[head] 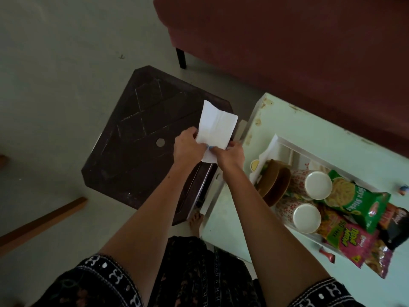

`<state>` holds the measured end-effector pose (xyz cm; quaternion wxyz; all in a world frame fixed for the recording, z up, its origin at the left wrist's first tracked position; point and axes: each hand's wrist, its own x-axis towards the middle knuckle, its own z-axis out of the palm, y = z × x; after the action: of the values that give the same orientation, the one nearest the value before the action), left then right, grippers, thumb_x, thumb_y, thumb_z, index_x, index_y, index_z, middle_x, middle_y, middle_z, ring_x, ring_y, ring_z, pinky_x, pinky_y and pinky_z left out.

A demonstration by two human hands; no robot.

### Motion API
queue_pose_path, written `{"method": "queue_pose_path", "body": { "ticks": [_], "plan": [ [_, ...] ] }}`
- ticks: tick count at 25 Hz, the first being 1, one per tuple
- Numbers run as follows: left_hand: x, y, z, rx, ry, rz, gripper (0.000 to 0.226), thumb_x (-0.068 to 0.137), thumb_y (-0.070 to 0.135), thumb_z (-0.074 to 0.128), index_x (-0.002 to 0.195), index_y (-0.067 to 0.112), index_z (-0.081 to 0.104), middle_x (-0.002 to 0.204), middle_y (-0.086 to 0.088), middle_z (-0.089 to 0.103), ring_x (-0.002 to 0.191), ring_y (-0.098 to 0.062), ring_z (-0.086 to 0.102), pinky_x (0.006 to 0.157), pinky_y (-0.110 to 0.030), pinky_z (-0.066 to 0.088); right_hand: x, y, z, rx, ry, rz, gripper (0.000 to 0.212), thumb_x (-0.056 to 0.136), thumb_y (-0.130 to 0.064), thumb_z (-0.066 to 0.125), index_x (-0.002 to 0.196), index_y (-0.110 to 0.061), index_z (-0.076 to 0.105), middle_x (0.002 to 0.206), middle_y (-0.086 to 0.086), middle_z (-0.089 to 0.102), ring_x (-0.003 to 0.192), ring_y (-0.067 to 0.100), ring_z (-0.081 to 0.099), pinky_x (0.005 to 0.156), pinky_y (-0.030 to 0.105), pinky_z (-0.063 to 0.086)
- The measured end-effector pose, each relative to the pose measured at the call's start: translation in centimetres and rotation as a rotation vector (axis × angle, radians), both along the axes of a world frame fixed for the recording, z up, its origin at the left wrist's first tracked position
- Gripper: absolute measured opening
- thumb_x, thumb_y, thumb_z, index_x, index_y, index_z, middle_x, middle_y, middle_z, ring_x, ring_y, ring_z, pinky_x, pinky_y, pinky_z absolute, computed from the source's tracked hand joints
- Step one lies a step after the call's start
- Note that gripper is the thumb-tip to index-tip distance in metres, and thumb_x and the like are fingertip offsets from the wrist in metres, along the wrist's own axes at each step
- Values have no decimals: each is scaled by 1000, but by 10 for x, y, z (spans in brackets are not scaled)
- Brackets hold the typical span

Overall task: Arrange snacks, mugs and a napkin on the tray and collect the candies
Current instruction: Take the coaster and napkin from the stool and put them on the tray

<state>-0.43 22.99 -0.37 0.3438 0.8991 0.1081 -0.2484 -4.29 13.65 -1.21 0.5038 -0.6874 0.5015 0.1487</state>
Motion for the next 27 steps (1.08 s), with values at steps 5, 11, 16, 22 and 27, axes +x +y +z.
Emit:
{"method": "queue_pose_path", "body": {
  "ticks": [5, 11, 16, 22, 27],
  "plan": [
    [-37, -19, 16, -90, 2, -86, 10, 79, 13, 65, 87, 7, 63, 93, -11, 67, 86, -26, 64, 71, -31, 51, -38, -20, 14, 47, 10, 22, 38, 80, -22, 68, 113, -7, 60, 115, 13, 66, 98, 28, 63, 82, 37, 56],
    [-91, -70, 31, -92, -35, -356, 26, 83, 11, 54, 105, 0, 63, 108, -24, 58, 98, -37, 57, 86, -37, 46, -99, -50, 35, -290, 37, -20, 25, 81, -18, 61, 104, -8, 63, 102, 11, 70, 92, 28, 65, 73, 30, 49],
    [-133, -102, 33, -100, 18, -482, 17, 84, 7, 54, 92, -4, 64, 97, -24, 60, 89, -37, 59, 72, -36, 47, -147, -73, 33, -387, 111, -92, 15, 84, -17, 59, 97, -10, 56, 95, 13, 67, 87, 34, 62, 64, 33, 44],
    [-155, -123, 19, -83, 94, -470, 24, 88, 10, 54, 109, 4, 64, 112, -17, 67, 102, -32, 62, 93, -36, 48, -170, -93, 14, -256, 48, 32, 28, 86, -8, 53, 113, -8, 57, 106, 18, 67, 94, 38, 63, 79, 49, 55],
    [-159, -130, 3, -74, 97, -438, 25, 84, 4, 56, 106, 5, 67, 104, -17, 70, 95, -34, 63, 88, -38, 52, -173, -99, 1, -222, 82, 154, 39, 81, 0, 51, 119, -5, 51, 114, 21, 59, 104, 37, 53, 81, 34, 41]
  ]
}}
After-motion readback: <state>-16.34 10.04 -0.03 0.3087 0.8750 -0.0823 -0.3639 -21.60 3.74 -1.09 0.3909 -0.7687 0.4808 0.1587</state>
